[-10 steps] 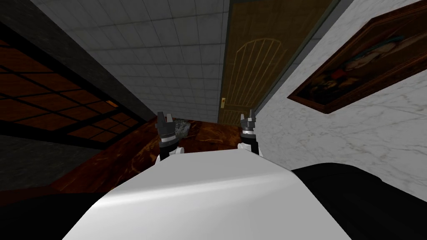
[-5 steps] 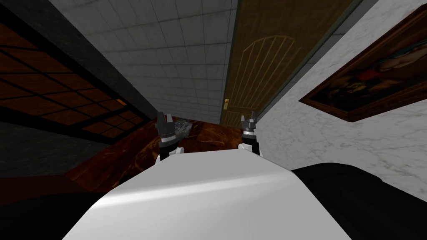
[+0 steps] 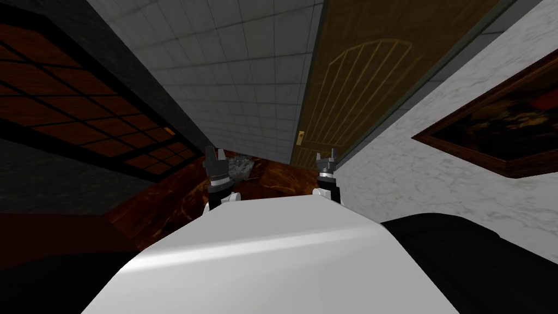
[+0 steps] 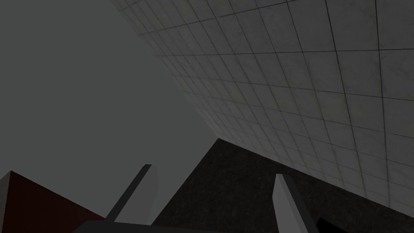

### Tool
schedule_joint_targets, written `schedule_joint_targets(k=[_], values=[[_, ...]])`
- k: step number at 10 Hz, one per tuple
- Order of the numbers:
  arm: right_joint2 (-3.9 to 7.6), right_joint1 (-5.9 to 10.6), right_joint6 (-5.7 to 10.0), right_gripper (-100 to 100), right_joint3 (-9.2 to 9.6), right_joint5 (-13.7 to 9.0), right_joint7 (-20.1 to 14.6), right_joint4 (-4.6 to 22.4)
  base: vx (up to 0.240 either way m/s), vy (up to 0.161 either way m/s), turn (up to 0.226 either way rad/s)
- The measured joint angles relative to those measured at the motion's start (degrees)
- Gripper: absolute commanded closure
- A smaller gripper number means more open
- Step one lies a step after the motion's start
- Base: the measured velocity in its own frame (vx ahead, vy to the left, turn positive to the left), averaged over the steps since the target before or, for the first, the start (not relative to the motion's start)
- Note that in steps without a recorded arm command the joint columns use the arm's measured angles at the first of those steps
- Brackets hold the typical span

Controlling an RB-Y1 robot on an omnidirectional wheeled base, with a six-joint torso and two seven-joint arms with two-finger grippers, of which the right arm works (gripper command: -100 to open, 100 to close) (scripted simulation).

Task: Pull the door open

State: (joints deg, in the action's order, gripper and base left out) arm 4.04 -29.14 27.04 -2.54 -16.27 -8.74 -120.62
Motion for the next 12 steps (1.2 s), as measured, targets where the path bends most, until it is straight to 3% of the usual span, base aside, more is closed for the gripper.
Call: schedule_joint_targets(k=[12], values=[[1.41, 0.47, 2.10, -100, -3.85, -15.63, -8.65, 8.22, 0.092, -0.029, 0.148]])
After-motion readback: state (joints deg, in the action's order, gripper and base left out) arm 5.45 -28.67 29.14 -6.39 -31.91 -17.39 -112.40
